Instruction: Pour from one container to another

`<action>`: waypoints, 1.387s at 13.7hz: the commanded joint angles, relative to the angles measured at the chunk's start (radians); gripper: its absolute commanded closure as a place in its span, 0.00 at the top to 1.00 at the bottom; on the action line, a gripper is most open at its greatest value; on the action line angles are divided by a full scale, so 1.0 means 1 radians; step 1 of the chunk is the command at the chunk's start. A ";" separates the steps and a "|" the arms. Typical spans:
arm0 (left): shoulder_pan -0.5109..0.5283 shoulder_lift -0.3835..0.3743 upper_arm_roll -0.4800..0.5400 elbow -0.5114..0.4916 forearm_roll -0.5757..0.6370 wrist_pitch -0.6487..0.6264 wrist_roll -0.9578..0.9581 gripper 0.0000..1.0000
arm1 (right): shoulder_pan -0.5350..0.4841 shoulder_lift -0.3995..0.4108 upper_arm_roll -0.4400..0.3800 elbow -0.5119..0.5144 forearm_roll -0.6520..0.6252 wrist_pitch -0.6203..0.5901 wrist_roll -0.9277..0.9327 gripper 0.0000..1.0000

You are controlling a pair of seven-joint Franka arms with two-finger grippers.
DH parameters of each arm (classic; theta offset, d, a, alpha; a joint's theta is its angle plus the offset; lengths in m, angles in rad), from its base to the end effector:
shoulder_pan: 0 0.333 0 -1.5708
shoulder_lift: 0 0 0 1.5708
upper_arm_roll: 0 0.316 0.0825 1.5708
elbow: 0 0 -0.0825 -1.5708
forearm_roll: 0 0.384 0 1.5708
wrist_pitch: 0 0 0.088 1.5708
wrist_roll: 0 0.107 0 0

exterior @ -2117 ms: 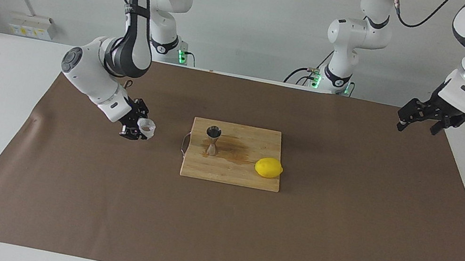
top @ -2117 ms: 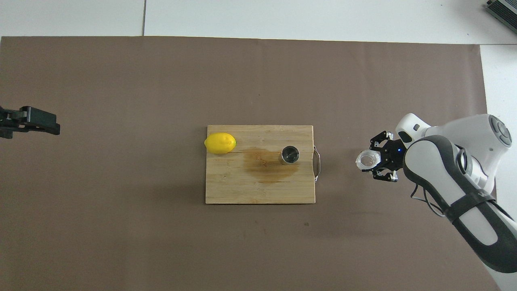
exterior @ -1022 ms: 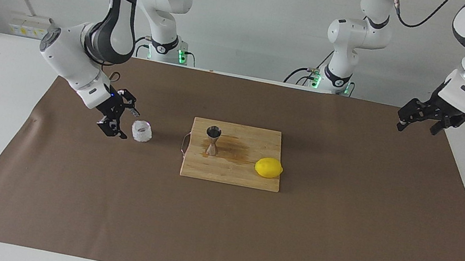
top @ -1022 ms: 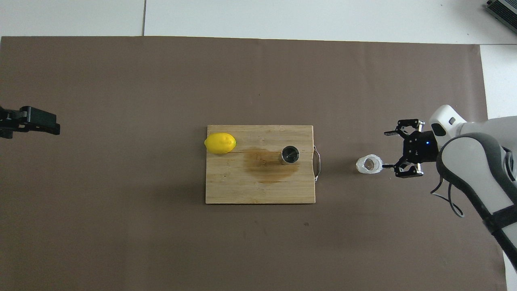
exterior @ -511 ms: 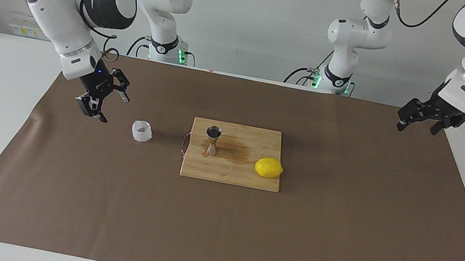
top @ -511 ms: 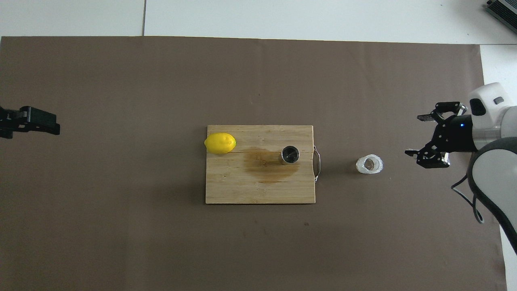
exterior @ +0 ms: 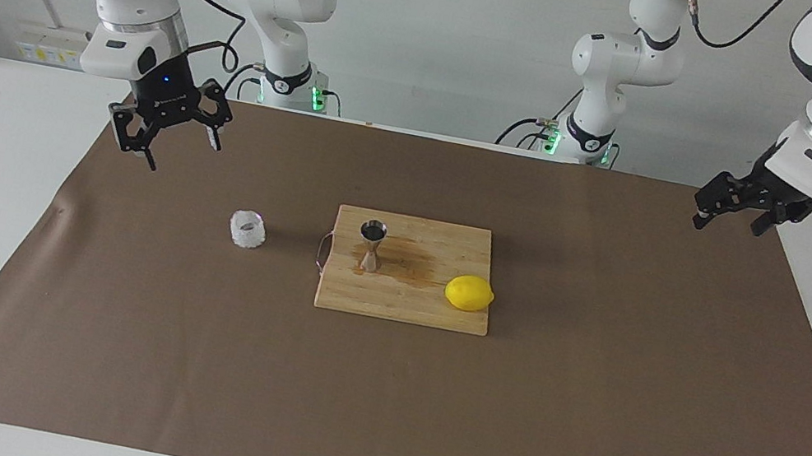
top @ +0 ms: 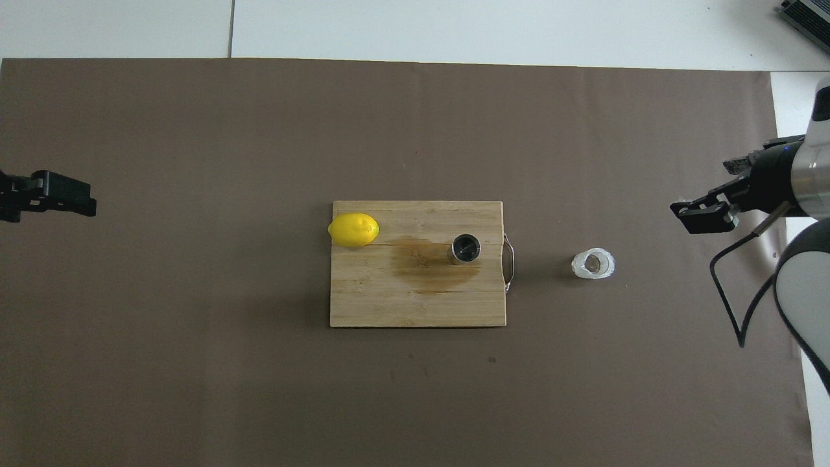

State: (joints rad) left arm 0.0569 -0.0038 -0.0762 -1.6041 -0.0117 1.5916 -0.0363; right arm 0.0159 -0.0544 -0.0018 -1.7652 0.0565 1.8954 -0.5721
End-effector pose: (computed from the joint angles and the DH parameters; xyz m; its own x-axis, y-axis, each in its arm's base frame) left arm 0.5545 -0.0120 0.6127 0.9998 0.0172 -0.0091 0.0173 -0.9998 0.0111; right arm 0.5630 0.0121 0.5922 0.8232 0.5370 0.1842 0.5375 -0.8417 0.0520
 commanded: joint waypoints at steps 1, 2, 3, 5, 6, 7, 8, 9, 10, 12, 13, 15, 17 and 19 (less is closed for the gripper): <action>0.008 -0.027 -0.007 -0.028 0.018 -0.001 0.003 1.00 | -0.005 0.045 0.003 0.117 -0.055 -0.093 0.228 1.00; 0.008 -0.027 -0.007 -0.028 0.018 -0.001 0.003 1.00 | -0.005 0.048 0.005 0.150 -0.094 -0.123 0.341 1.00; 0.008 -0.027 -0.007 -0.028 0.018 -0.001 0.003 1.00 | -0.005 0.050 0.005 0.164 -0.101 -0.146 0.450 1.00; 0.008 -0.027 -0.007 -0.028 0.018 -0.001 0.003 1.00 | -0.002 0.050 0.006 0.187 -0.104 -0.197 0.587 1.00; 0.008 -0.027 -0.007 -0.028 0.019 -0.001 0.003 1.00 | 0.001 0.047 0.006 0.191 -0.104 -0.234 0.636 1.00; 0.008 -0.027 -0.007 -0.028 0.019 -0.001 0.003 1.00 | -0.002 0.044 0.005 0.190 -0.103 -0.263 0.675 1.00; 0.008 -0.027 -0.007 -0.028 0.018 -0.001 0.003 1.00 | -0.002 0.039 0.003 0.190 -0.103 -0.292 0.692 1.00; 0.008 -0.027 -0.007 -0.028 0.018 -0.001 0.003 1.00 | -0.002 0.034 0.003 0.184 -0.101 -0.315 0.701 1.00; 0.008 -0.027 -0.007 -0.028 0.018 -0.001 0.003 1.00 | -0.002 0.033 0.003 0.181 -0.101 -0.328 0.716 1.00; 0.008 -0.027 -0.007 -0.028 0.019 -0.001 0.003 1.00 | -0.001 0.030 0.005 0.178 -0.103 -0.335 0.741 1.00; 0.006 -0.027 -0.007 -0.028 0.018 -0.001 0.003 1.00 | -0.001 0.027 0.005 0.178 -0.103 -0.355 0.741 1.00; 0.008 -0.027 -0.007 -0.028 0.018 -0.001 0.003 1.00 | -0.002 0.025 0.003 0.176 -0.095 -0.363 0.730 1.00; 0.008 -0.027 -0.007 -0.028 0.018 -0.001 0.003 1.00 | -0.001 0.025 0.003 0.176 -0.090 -0.360 0.730 1.00; 0.008 -0.027 -0.007 -0.028 0.019 -0.001 0.003 1.00 | -0.001 0.025 0.003 0.176 -0.090 -0.361 0.732 1.00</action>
State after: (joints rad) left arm 0.0570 -0.0038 -0.0763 -1.6041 -0.0117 1.5916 -0.0363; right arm 0.0182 -0.0286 -0.0026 -1.5992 -0.0261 1.5502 0.1455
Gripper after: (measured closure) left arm 0.000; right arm 0.000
